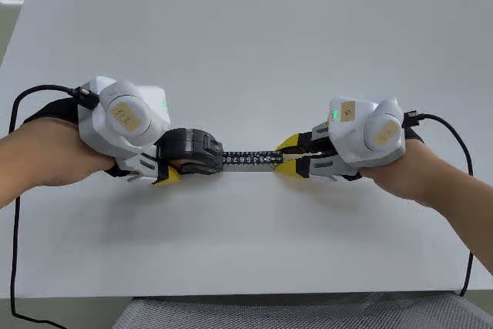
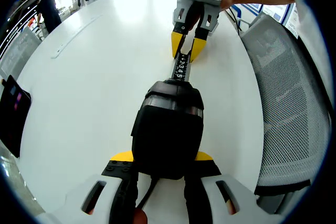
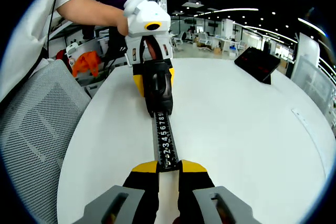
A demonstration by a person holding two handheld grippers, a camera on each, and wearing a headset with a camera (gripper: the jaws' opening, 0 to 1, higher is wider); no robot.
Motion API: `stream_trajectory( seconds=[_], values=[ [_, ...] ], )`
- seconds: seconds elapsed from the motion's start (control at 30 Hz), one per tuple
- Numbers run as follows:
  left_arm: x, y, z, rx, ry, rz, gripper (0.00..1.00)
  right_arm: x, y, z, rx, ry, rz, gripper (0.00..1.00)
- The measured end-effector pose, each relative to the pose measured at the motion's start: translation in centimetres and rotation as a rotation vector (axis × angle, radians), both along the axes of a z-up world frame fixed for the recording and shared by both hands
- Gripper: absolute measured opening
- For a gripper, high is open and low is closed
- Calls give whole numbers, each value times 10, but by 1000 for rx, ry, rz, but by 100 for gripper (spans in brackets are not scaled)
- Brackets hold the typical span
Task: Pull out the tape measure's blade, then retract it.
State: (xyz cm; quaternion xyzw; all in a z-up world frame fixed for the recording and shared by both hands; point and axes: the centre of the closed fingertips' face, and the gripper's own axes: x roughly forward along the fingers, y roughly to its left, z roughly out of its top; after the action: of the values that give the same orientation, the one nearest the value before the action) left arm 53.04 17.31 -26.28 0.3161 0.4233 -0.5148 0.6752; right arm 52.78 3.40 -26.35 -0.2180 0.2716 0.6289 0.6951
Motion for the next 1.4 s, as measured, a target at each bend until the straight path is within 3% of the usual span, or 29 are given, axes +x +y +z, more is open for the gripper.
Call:
stream_trajectory(
  seconds=[1.4],
  values=[
    [0, -1, -1, 4, -1, -6, 29, 0, -52, 0, -64, -5, -40, 9]
  ],
)
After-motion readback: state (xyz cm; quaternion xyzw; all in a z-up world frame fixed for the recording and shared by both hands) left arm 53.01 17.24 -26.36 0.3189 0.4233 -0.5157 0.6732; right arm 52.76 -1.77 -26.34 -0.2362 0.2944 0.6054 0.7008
